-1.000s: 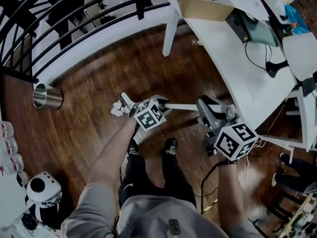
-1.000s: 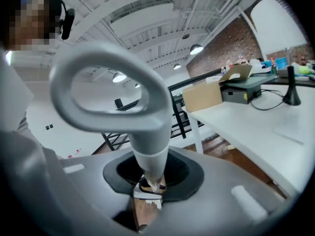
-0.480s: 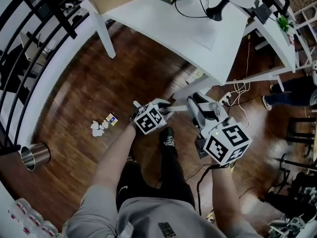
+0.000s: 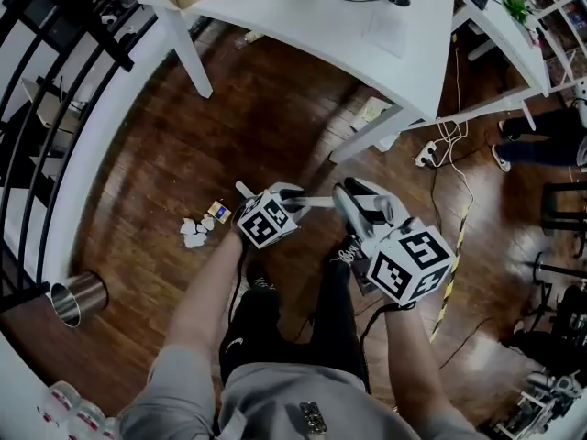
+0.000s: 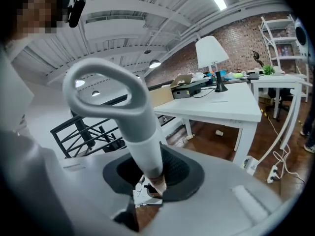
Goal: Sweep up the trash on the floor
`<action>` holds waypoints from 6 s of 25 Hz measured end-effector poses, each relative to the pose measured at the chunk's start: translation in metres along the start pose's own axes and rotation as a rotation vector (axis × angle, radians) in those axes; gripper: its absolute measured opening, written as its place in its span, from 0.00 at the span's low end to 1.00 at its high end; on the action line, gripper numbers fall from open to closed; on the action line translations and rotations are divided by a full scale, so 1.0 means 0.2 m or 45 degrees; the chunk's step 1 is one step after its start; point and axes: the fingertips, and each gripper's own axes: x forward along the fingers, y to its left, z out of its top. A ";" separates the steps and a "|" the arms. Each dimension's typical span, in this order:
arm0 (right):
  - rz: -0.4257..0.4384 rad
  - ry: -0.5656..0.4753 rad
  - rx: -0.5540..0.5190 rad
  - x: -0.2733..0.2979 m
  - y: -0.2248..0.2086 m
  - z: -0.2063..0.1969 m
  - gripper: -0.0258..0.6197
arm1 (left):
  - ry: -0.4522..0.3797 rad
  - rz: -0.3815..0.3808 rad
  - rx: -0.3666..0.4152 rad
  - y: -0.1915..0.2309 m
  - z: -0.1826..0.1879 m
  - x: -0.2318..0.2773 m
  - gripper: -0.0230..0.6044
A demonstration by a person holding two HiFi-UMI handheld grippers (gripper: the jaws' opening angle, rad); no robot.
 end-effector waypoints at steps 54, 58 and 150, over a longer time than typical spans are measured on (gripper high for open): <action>0.617 0.189 -0.390 0.80 -0.33 0.74 0.16 | -0.110 0.667 -0.565 0.95 0.44 0.02 0.21; 0.629 0.211 -0.425 0.87 -0.43 0.72 0.16 | -0.098 0.696 -0.603 1.01 0.43 0.12 0.21; 1.406 -0.104 -0.783 -0.59 2.01 0.32 0.04 | -0.733 1.950 -0.731 -1.12 0.48 -2.71 0.05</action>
